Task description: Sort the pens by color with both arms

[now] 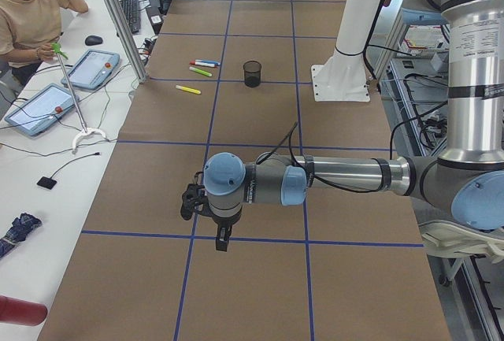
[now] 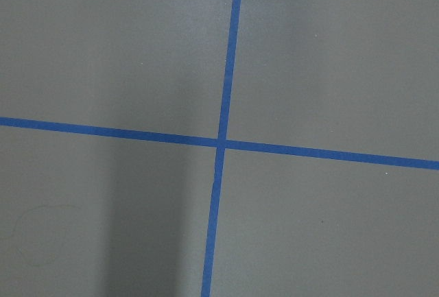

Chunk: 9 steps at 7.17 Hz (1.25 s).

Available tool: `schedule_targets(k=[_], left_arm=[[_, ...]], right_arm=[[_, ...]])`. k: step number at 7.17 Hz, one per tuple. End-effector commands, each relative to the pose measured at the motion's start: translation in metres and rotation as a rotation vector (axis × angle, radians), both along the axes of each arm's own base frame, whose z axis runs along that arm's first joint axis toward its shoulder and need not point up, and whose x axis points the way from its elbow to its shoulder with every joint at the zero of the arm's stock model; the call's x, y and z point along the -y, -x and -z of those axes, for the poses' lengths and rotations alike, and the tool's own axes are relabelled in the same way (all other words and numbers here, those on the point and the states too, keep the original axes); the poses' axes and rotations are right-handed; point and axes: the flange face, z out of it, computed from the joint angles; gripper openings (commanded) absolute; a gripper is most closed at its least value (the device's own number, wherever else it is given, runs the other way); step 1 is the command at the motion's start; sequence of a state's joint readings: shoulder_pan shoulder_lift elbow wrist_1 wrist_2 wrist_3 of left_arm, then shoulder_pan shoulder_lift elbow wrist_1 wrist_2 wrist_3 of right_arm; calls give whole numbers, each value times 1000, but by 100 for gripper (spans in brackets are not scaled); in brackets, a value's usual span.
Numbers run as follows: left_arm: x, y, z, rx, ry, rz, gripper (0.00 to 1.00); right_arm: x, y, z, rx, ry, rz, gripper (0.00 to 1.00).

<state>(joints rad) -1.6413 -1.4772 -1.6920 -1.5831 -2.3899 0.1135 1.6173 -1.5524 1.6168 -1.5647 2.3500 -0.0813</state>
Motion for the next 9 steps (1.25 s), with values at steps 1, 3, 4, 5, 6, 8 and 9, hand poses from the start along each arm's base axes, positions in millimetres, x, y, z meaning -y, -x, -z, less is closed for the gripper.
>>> schedule_targets(k=[1, 3, 4, 5, 6, 8, 9], left_arm=[[0, 2, 1, 0, -2, 5, 100], [0, 2, 1, -1, -2, 5, 100], [0, 2, 6, -4, -11, 4, 100], [0, 2, 8, -3, -16, 4, 100], [0, 2, 8, -3, -16, 4, 100], [-4, 2, 4, -4, -6, 4, 100], [-4, 1, 4, -4, -6, 3, 100]], right_arm=[[0, 3, 1, 12, -1, 4, 100], [0, 4, 2, 21, -1, 7, 100], [0, 4, 1, 26, 0, 7, 100], [0, 6, 2, 34, 0, 9, 100], [0, 6, 2, 38, 0, 9, 100], [0, 6, 2, 40, 0, 9, 100], [0, 7, 2, 40, 0, 11, 100]])
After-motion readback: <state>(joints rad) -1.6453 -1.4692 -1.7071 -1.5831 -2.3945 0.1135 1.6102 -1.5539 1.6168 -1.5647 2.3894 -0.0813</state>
